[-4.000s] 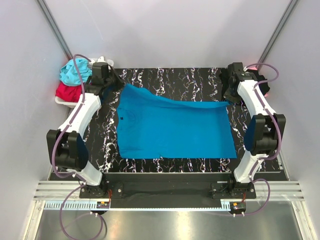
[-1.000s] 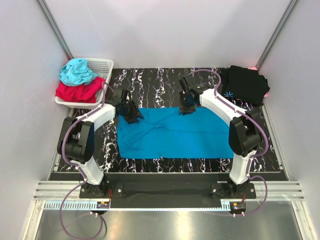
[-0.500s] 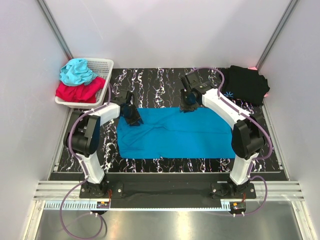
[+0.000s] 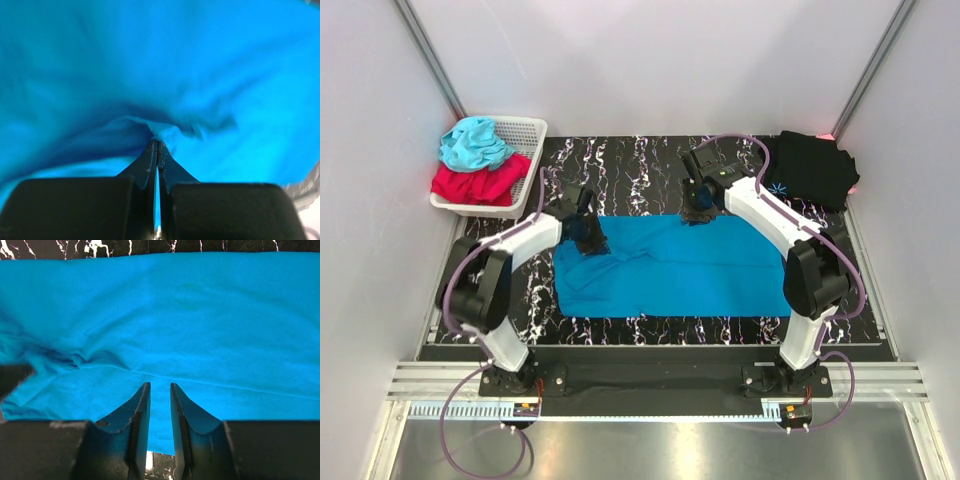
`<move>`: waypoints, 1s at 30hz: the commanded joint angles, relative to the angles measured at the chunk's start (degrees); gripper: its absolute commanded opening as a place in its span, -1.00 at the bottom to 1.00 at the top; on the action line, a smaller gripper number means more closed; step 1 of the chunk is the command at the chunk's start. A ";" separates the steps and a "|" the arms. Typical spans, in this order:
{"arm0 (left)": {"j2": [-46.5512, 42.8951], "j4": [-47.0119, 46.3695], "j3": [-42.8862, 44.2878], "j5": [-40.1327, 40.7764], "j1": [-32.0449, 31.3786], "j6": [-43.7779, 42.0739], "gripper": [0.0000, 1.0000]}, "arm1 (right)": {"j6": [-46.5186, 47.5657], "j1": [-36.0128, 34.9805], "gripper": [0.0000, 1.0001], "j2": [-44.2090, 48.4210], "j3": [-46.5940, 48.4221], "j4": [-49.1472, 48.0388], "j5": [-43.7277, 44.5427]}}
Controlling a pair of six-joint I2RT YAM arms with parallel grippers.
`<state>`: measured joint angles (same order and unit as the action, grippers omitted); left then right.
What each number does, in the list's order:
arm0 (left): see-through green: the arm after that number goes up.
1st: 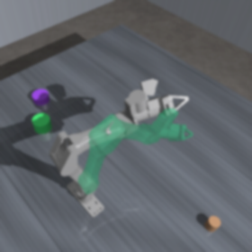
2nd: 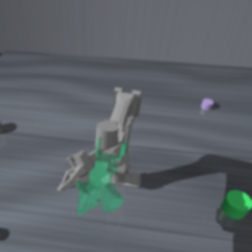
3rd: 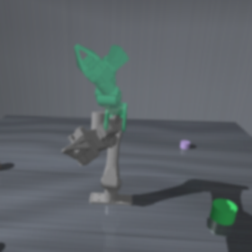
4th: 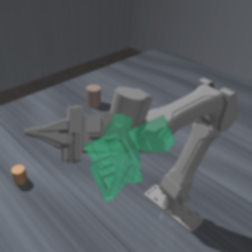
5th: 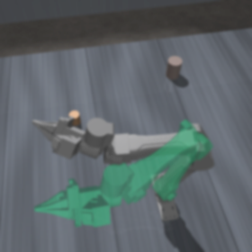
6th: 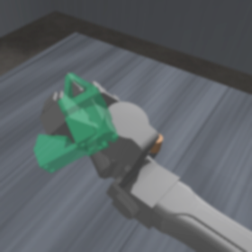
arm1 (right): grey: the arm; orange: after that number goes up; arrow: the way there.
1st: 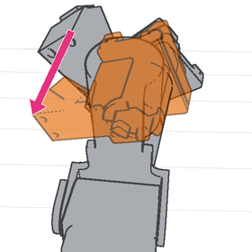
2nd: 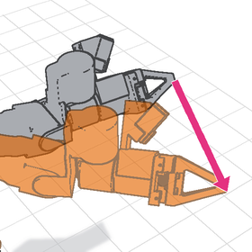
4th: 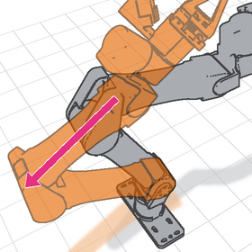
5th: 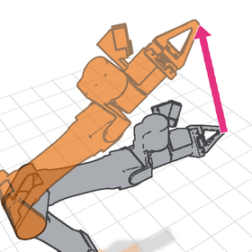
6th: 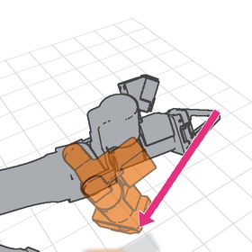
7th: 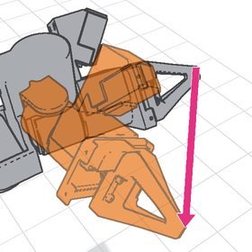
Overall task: Fold and stack the t-shirts
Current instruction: Fold the tshirt
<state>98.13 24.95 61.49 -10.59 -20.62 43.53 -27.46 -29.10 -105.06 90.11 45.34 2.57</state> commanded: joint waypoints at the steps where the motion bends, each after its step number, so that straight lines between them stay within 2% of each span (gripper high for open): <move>1: -8.73 1.68 -3.30 2.06 -3.53 1.38 -1.00 | -1.19 -0.34 -0.42 1.87 1.48 0.36 1.47; 7: -18.40 2.65 -12.79 3.47 -8.98 4.80 -1.00 | -1.63 -0.34 -0.42 1.26 2.17 1.33 2.88; 8: -20.24 2.82 -14.98 3.99 -9.52 5.51 -0.90 | -1.72 -0.43 -0.42 1.08 2.53 1.85 3.14; 9: -21.13 2.91 -16.13 4.43 -10.31 6.82 -0.64 | -1.37 -0.34 -0.42 0.91 2.88 2.03 3.41; 10: -22.00 3.09 -17.10 5.22 -11.97 7.88 -0.25 | -1.36 -0.34 -0.41 0.82 3.67 2.29 3.84; 11: -23.75 3.44 -19.28 6.01 -12.94 9.02 0.05 | -1.28 -0.43 -0.41 0.82 4.11 2.82 4.28; 13: -25.52 3.61 -21.41 8.47 -15.92 12.26 0.17 | -1.10 -0.34 -0.41 0.73 5.34 3.35 5.16; 14: -26.66 3.79 -23.07 9.35 -16.72 13.15 0.55 | -1.01 -0.34 -0.40 0.56 5.78 3.70 5.43; 17: -28.60 3.97 -25.10 13.48 -19.19 15.88 0.54 | -0.75 -0.34 -0.38 0.12 7.01 5.27 7.09; 20: -29.83 3.53 -23.88 17.35 -19.54 14.92 0.44 | -2.41 0.01 -0.39 -1.11 7.54 7.64 14.71; 23: -30.62 3.00 -20.37 17.71 -19.54 12.46 0.19 | -4.43 1.59 -0.45 -1.82 6.76 8.62 15.28; 24: -30.71 2.91 -19.40 17.88 -19.54 11.59 0.04 | -5.14 2.90 -0.48 -1.56 6.32 8.62 14.06; 27: -31.15 3.35 -16.06 19.11 -19.54 10.79 0.01 | -5.58 4.14 -0.48 -0.77 4.73 8.36 14.83; 30: -29.05 4.49 -12.46 21.39 -19.46 9.04 0.07 | -5.85 6.51 -0.48 -0.68 3.33 8.36 14.92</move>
<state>68.86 30.33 44.60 6.24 -40.01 55.09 -31.68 -24.38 -106.26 94.24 53.01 14.63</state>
